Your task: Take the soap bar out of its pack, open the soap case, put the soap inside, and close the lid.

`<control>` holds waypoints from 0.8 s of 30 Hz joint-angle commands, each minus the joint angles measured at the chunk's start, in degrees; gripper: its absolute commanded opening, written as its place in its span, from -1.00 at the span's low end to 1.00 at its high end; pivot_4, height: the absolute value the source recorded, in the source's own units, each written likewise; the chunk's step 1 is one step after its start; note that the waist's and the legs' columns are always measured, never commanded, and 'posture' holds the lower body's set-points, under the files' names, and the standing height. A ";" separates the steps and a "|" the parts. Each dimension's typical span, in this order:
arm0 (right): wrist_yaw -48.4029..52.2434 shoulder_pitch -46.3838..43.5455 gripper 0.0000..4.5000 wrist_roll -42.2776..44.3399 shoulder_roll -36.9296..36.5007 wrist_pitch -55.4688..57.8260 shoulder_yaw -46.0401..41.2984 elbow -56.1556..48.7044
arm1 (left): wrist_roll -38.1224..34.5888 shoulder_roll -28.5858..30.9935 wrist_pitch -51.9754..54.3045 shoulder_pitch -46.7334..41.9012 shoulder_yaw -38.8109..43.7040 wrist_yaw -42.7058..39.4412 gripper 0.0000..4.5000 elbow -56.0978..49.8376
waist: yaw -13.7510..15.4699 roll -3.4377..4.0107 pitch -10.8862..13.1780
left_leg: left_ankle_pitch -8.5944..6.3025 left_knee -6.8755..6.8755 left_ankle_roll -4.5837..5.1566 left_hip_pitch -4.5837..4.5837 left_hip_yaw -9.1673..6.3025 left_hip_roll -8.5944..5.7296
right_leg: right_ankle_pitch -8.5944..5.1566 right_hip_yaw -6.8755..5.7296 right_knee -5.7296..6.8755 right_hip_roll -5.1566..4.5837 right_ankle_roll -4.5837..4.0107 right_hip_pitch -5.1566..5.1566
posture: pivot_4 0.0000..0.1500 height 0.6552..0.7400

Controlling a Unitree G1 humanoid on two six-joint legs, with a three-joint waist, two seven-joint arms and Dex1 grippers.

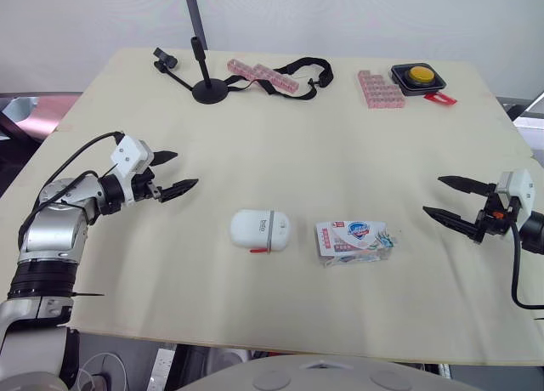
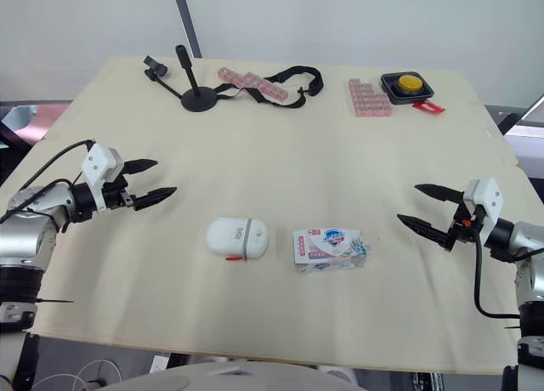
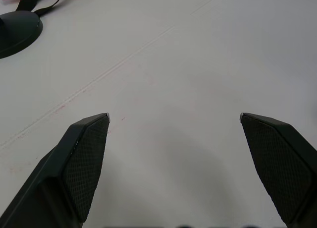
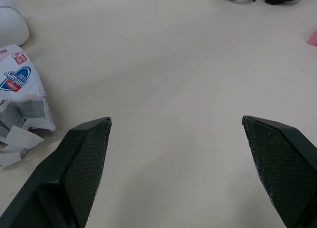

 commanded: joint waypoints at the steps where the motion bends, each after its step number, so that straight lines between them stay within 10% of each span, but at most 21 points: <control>1: 0.63 0.63 1.00 1.03 -0.96 -0.90 -1.70 -0.31 | 0.70 0.59 -1.57 -0.23 0.15 -0.06 0.99 -0.44 | 0.01 0.00 0.00 | 0.00 0.00 0.00 0.00 0.00 0.00 | 0.00 0.00 0.00 0.00 0.00 0.00 | 1.00 0.97; 24: 2.19 1.33 1.00 0.68 -2.96 -1.34 -1.80 -0.09 | -0.72 -2.83 -1.65 -5.00 -1.68 -3.50 0.99 2.56 | 0.33 0.00 0.00 | 0.01 0.03 0.02 -0.04 0.00 0.01 | 0.00 -0.07 -0.01 -0.04 0.00 -0.01 | 1.00 0.97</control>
